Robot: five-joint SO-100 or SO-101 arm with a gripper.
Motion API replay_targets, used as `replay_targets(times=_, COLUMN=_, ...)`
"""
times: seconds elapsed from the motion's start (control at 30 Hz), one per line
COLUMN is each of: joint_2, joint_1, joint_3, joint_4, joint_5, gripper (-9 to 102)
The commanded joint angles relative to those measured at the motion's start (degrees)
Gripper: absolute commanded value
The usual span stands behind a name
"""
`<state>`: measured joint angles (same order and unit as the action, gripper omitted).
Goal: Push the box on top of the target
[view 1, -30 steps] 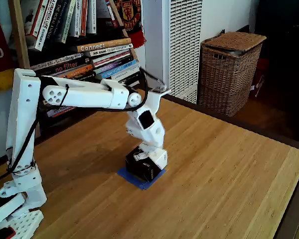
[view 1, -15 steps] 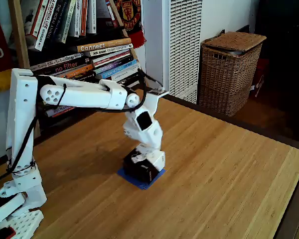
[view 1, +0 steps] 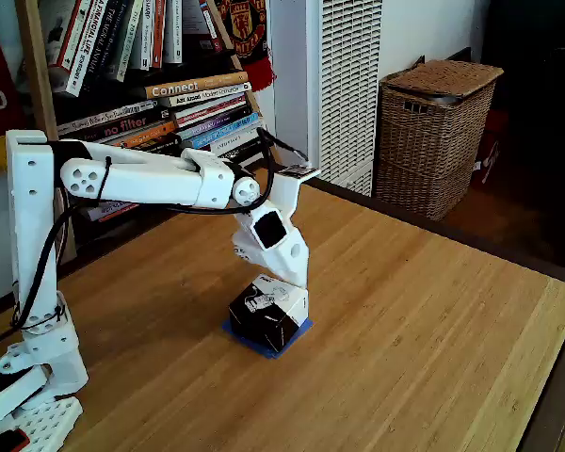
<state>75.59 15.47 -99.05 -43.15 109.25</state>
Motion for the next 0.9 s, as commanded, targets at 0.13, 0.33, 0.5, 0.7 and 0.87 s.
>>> replay_targets(times=0.13, joint_2=3.5, joint_1=1.2, joint_3=1.6, joint_4=2.3, joint_5=-1.4, gripper=0)
replay_targets(times=0.33, joint_2=3.4, joint_1=1.8, joint_3=2.4, joint_4=1.8, joint_5=-1.5, gripper=0)
replay_targets(times=0.5, joint_2=2.9, joint_1=2.1, joint_3=2.7, joint_4=1.1, joint_5=-1.2, gripper=0)
replay_targets(times=0.7, joint_2=4.0, joint_1=2.4, joint_3=1.6, joint_4=2.1, joint_5=-1.1, gripper=0)
replay_targets(times=0.87, joint_2=4.3, joint_1=3.2, joint_3=1.6, joint_4=2.6, joint_5=-3.2, gripper=0)
